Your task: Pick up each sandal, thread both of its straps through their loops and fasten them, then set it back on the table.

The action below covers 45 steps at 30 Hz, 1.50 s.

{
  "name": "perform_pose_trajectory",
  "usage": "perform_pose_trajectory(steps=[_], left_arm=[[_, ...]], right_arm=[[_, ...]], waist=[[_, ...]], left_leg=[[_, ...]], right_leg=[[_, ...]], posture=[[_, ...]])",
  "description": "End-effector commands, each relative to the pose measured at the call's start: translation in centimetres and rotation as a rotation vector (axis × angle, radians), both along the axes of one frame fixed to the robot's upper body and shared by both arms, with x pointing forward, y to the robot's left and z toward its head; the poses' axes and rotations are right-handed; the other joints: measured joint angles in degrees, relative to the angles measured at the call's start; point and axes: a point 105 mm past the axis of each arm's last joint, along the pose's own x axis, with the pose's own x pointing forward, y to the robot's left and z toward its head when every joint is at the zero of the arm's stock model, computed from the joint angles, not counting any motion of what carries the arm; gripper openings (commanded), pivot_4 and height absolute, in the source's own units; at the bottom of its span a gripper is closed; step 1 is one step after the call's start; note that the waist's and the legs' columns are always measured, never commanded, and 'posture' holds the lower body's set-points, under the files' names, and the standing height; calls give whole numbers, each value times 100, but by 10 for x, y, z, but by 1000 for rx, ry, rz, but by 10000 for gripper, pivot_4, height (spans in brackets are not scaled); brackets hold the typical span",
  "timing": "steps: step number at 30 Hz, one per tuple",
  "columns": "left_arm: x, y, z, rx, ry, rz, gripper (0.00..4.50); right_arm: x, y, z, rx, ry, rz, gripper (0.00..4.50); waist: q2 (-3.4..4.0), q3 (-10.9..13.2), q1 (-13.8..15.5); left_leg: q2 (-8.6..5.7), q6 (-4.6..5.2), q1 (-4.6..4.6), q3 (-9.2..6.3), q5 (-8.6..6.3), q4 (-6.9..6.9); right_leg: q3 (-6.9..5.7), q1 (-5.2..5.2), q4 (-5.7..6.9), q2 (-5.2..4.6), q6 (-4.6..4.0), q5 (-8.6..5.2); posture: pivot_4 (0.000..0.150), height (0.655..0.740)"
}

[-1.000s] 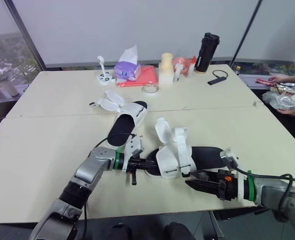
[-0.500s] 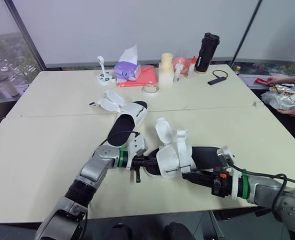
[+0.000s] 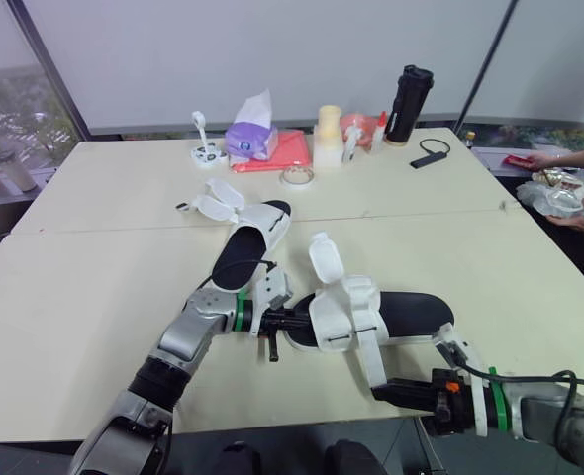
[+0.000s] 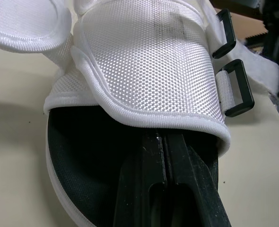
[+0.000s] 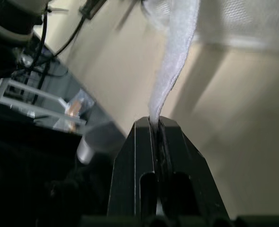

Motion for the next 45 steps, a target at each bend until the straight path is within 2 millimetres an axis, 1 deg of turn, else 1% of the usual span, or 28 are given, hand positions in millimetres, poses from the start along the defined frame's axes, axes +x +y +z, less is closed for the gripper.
perform_pose_trajectory(steps=[1,4,7,9,11,13,16,17,19,20,21,22,24,25,28,29,32,33,34,37,40,43,44,45], left_arm=[[-4,0,-12,36,35,-8,0],[-4,0,-13,39,37,-10,0],[-3,0,-13,40,39,-12,0],[-4,0,-15,47,41,-21,0],[-3,-1,-15,49,44,-28,0],[-2,0,-15,53,41,-29,0],[-1,0,-16,57,40,-31,0],[-1,0,-16,58,41,-31,0],[-2,0,-19,65,45,-42,0],[-2,0,-19,68,47,-46,0],[-2,-1,-20,69,48,-49,0],[-2,-1,-20,69,48,-50,0],[-1,-1,-20,69,48,-51,0],[-1,-2,-20,69,47,-52,0],[-1,-4,-19,65,45,-54,0],[0,-4,-19,64,44,-54,0],[-1,-4,-20,61,44,-44,0],[-2,-3,-20,61,45,-40,0],[-3,-3,-21,61,46,-38,0],[-5,-3,-23,61,49,-37,0],[-5,-4,-23,61,49,-34,0],[-4,-4,-22,59,46,-27,0],[-4,-4,-22,59,45,-25,0],[-4,-4,-22,59,45,-22,0]], right_arm=[[-17,6,9,2,-13,72,276],[-27,5,6,-31,-7,92,276],[-31,4,6,-49,-13,98,276],[-34,6,14,-22,-28,92,276],[-37,8,18,-24,-42,92,276],[-39,9,27,9,-62,83,276],[-33,12,60,175,-129,44,276],[-31,11,67,210,-141,36,276],[-29,16,93,306,-203,58,276],[-28,18,102,336,-224,65,276],[-22,20,113,379,-260,57,276],[-18,22,120,404,-278,46,276],[-13,23,127,426,-287,32,276],[-12,24,129,437,-285,30,276],[3,27,132,477,-294,-9,276],[11,28,127,469,-290,-33,276],[35,29,104,450,-234,-110,276],[39,30,100,454,-225,-121,276],[50,28,95,438,-229,-160,276],[75,24,92,443,-226,-243,276],[88,21,88,413,-227,-276,276],[100,10,87,414,-224,-339,9600],[102,9,87,418,-226,-345,13970],[102,8,89,433,-224,-347,19804]], waist=[[0,0,12],[-2,-1,4],[-4,-2,4],[-3,-2,12],[-4,-3,14],[-5,-3,18],[-8,-3,12],[-8,-3,12],[-9,-3,12],[-9,-3,7],[-9,-3,6],[-9,-3,6],[-9,-3,36],[-9,-3,62],[-10,-3,86],[-10,-3,100],[-16,-6,98],[-14,-7,105],[-13,-7,106],[-11,-8,94],[-10,-9,104],[-10,-10,108],[-10,-10,113],[-10,-10,117]], left_leg=[[0,0,0,0,0,0],[0,0,-1,0,0,-1],[0,0,0,0,0,0],[0,0,1,0,0,1],[0,0,1,0,0,0],[0,0,0,-1,0,1],[0,0,2,0,0,2],[0,0,6,-1,0,2],[0,0,16,-1,0,2],[0,0,15,-2,0,1],[0,0,16,-1,0,1],[0,0,16,-2,0,1],[0,0,13,-3,0,2],[-1,0,10,-4,0,2],[-1,4,4,-2,-3,1],[-1,4,5,-2,-3,2],[0,4,8,-3,-3,3],[0,4,9,-2,-3,3],[0,4,7,-2,-3,3],[1,4,7,0,-3,3],[1,4,10,-1,-3,3],[1,4,10,-2,-3,3],[1,4,10,-1,-3,3],[1,4,10,-2,-3,3]], right_leg=[[0,0,0,-1,1,0],[0,0,-1,0,2,-1],[0,1,-1,0,2,-1],[0,2,-1,0,2,-1],[0,2,-1,0,2,-2],[0,3,-1,0,2,-2],[0,7,-2,-1,2,-1],[0,12,-2,-1,2,-1],[-1,23,-6,-1,1,-2],[-1,24,-6,-1,1,-2],[-1,24,-7,-1,1,-2],[-1,25,-7,-1,1,-2],[-1,24,-7,-2,1,-2],[-3,23,-10,-2,1,-2],[-2,17,-13,-3,2,-2],[-1,17,-13,-3,2,-2],[-2,19,-12,-2,2,-2],[-1,19,-12,-2,2,-2],[-1,18,-11,-3,1,-2],[0,16,-10,-3,1,-2],[0,17,-6,-2,1,-2],[-1,17,-7,-2,1,-2],[-1,18,-7,-3,1,-2],[-1,18,-7,-3,1,-2]], posture=[[1500,7400],[1500,7400],[1500,7400],[1500,7400],[1500,7400],[1500,7400],[1500,7400],[1500,7400],[1500,7400],[1500,7400],[1500,7400],[1500,7400],[1500,7400],[1500,7400],[1500,7400],[1500,7400],[1500,7400],[1500,7400],[1500,7400],[1500,7400],[1500,7400],[1500,7400],[1500,7400],[1500,7400]])
